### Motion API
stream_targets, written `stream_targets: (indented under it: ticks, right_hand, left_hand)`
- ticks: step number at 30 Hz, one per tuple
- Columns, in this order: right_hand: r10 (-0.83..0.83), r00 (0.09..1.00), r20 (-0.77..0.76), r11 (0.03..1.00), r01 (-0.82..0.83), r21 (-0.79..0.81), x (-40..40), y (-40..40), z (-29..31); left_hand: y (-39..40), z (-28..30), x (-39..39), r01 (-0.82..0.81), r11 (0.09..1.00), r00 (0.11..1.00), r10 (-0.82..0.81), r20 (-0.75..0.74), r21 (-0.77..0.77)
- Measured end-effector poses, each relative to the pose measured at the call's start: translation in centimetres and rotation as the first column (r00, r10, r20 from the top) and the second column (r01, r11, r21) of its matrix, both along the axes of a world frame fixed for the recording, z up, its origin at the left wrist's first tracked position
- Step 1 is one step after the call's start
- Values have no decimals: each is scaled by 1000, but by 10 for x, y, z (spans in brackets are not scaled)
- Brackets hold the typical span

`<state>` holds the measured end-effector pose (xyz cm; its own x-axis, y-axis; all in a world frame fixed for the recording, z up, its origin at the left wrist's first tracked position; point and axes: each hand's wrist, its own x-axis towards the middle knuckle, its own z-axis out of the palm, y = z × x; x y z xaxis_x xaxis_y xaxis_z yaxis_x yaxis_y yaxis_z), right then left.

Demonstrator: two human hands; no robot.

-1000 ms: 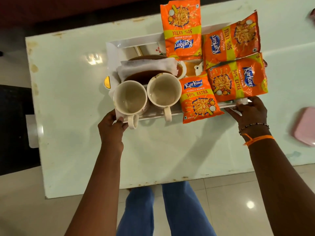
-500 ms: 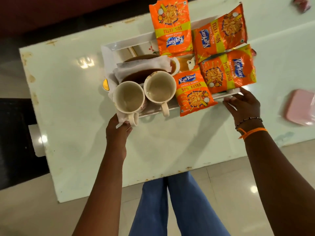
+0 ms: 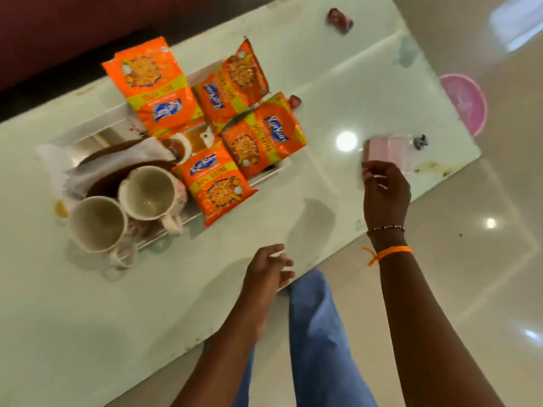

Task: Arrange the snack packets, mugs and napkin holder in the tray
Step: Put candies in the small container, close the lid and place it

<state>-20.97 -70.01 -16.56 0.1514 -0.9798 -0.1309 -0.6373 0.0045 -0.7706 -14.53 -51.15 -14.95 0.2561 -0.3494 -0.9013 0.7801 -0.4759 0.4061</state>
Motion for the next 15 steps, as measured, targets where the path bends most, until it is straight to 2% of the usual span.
stream_targets:
  ticks: [4, 7, 10, 11, 13, 15]
  right_hand:
    - [4, 964, -266, 998, -20, -56, -22, -59, -6]
    - [82, 896, -436, 996, -63, 59, -23, -89, -18]
    - [270, 765, -585, 962, -193, 192, -18, -100, -30]
    - [309, 735, -603, 950, -218, 222, -17, -105, -32]
    - [353, 738, -575, 933, -226, 281, -15, -114, -32]
    - [364, 833, -416, 910, -224, 349, -14, -120, -31]
  left_hand:
    - [-74, 4, -13, 228, 967, 972, -218, 91, -114]
    - [-118, -2, -26, 340, 936, 924, -314, 219, -90]
    - [-148, -13, -41, 360, 932, 908, -342, 241, -36]
    - [-157, -16, -44, 366, 930, 906, -351, 238, -22]
    - [-173, -23, -47, 361, 932, 908, -357, 218, 23]
    - [-188, -30, -44, 291, 954, 936, -301, 183, 78]
